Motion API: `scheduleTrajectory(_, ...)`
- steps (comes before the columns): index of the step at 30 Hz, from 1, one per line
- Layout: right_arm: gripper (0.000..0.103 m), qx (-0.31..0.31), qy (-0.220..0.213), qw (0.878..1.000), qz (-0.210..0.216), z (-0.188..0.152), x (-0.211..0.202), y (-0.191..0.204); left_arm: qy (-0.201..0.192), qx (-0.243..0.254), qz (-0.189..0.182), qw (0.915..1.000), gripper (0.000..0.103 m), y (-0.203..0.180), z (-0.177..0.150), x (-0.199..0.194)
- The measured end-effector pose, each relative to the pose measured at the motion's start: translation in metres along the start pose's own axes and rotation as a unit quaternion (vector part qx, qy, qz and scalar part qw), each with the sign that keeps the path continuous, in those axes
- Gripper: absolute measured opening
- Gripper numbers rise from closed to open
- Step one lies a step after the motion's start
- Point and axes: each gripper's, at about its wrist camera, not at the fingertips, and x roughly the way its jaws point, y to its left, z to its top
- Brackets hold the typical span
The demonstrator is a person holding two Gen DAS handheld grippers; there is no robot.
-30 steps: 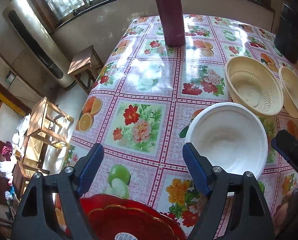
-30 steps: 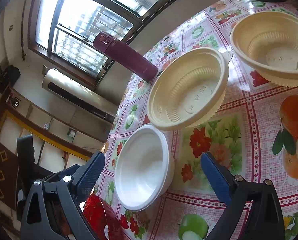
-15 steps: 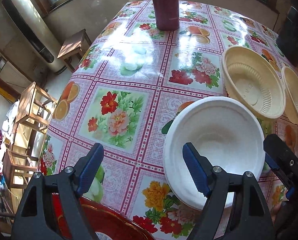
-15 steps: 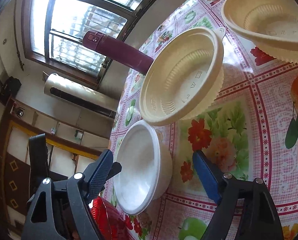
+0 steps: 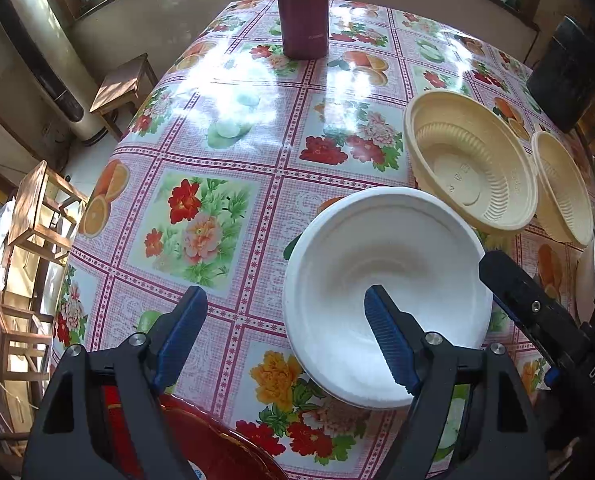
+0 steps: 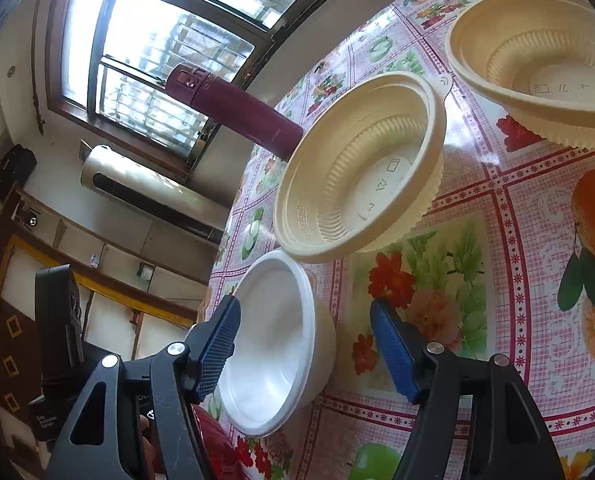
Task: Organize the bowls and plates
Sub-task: 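Grasp the rim of the white bowl with the left gripper, then carry the white bowl onto the stacked red plates and lower it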
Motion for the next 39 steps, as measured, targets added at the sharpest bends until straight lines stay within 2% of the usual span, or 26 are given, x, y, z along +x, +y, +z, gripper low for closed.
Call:
scheduleTrajectory(10, 0.067, -0.010, -0.002, 1.000, 0.006, 0.000, 0.002, 0.007, -0.014, 0.002, 0.037, 0.9992, 0.081, 0.003, -0.002, 0.006)
scheduleTrajectory(13, 0.056, -0.021, -0.002, 1.000, 0.013, -0.001, 0.003, 0.011, -0.016, 0.003, 0.044, 0.9989, 0.081, 0.006, -0.002, 0.004)
scheduleTrajectory(15, 0.038, -0.032, 0.000, 0.999, 0.010, -0.002, 0.006, 0.015, -0.016, 0.004, 0.047, 0.9988, 0.081, 0.007, -0.002, 0.004)
scheduleTrajectory(19, 0.016, -0.035, 0.014, 0.999, -0.013, -0.002, 0.013, 0.014, -0.008, -0.001, 0.047, 0.9989, 0.081, 0.011, -0.003, 0.008)
scheduleTrajectory(20, 0.007, -0.032, 0.014, 0.999, -0.021, -0.001, 0.013, 0.012, -0.007, -0.002, 0.046, 0.9989, 0.081, 0.011, -0.003, 0.009)
scheduleTrajectory(30, 0.006, -0.035, 0.001, 0.999, -0.029, 0.001, 0.003, 0.015, -0.002, -0.008, 0.028, 0.9996, 0.081, 0.008, -0.003, 0.011)
scheduleTrajectory(39, 0.006, -0.043, 0.018, 0.999, 0.012, -0.008, -0.002, 0.031, -0.010, -0.005, 0.015, 0.9998, 0.081, 0.012, -0.010, -0.005)
